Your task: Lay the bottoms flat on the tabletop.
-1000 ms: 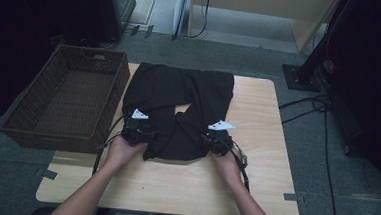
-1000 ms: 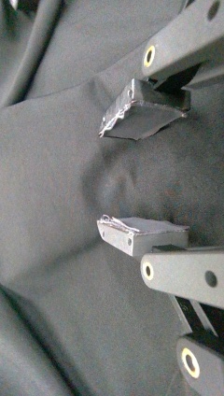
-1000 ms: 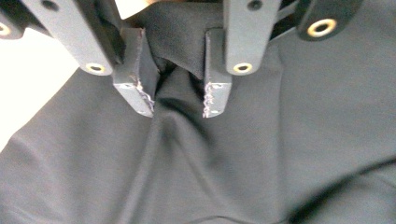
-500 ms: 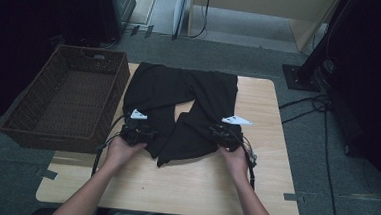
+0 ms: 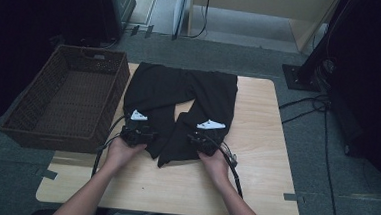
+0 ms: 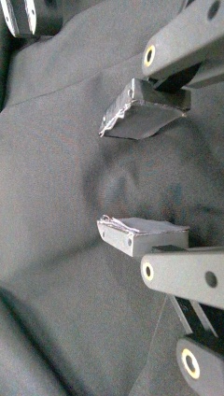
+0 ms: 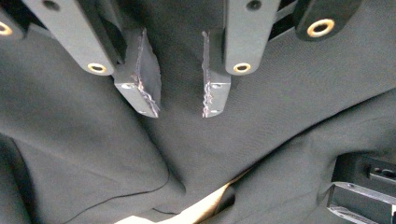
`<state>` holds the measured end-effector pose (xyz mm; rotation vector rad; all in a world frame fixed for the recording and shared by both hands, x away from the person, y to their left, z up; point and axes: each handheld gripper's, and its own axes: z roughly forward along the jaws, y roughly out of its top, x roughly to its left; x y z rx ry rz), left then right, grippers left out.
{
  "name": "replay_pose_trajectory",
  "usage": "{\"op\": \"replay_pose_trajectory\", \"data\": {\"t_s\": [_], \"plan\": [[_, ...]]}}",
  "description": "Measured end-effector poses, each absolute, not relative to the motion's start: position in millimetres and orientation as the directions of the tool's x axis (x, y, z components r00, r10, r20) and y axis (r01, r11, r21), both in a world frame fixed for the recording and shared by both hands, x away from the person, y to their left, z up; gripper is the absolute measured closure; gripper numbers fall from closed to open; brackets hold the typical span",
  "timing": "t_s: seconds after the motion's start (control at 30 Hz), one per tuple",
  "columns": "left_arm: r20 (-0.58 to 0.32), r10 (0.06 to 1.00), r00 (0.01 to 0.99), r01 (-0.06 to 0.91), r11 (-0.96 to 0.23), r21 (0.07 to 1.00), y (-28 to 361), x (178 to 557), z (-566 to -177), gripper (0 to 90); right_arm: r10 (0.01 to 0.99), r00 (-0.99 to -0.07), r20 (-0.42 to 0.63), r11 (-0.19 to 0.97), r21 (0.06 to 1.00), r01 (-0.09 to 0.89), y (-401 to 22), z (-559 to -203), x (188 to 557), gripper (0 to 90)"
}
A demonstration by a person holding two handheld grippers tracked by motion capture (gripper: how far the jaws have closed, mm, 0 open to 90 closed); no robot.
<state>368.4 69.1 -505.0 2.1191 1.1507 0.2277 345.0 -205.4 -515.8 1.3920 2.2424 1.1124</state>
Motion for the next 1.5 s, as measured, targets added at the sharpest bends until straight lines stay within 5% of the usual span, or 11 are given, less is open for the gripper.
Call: {"op": "replay_pose_trajectory", "data": {"t_s": [0.43, 0.77, 0.97, 1.3, 1.4, 1.5], "plan": [[-0.151, 0.787, 0.598, 0.679, -0.397, 0.617, 64.6, 373.1, -500.7, 48.7, 0.833, -0.539, 0.121, 0.305, 0.713, 0.631, -230.0, -513.6, 301.1, 67.0], [-0.173, 0.784, 0.596, 0.694, -0.395, 0.603, 62.3, 378.1, -499.3, 48.5, 0.871, -0.465, 0.157, 0.261, 0.655, 0.709, -277.5, -506.9, 268.2, 63.9], [-0.177, 0.783, 0.597, 0.692, -0.39, 0.607, 60.5, 378.5, -499.8, 48.5, 0.88, -0.446, 0.164, 0.204, 0.718, 0.666, -264.6, -493.1, 274.0, 50.6], [-0.196, 0.781, 0.594, 0.693, -0.372, 0.618, 63.9, 376.8, -501.2, 48.6, 0.858, -0.478, 0.188, 0.233, 0.687, 0.688, -208.6, -508.3, 306.7, 31.8], [-0.197, 0.782, 0.591, 0.694, -0.369, 0.618, 64.2, 375.7, -501.3, 48.6, 0.865, -0.488, 0.12, 0.275, 0.699, 0.66, -200.7, -510.4, 304.4, 33.9], [-0.193, 0.783, 0.592, 0.691, -0.369, 0.621, 64.3, 374.9, -501.5, 48.6, 0.871, -0.49, 0.044, 0.308, 0.728, 0.612, -200.8, -514.4, 298.5, 46.1]]}}
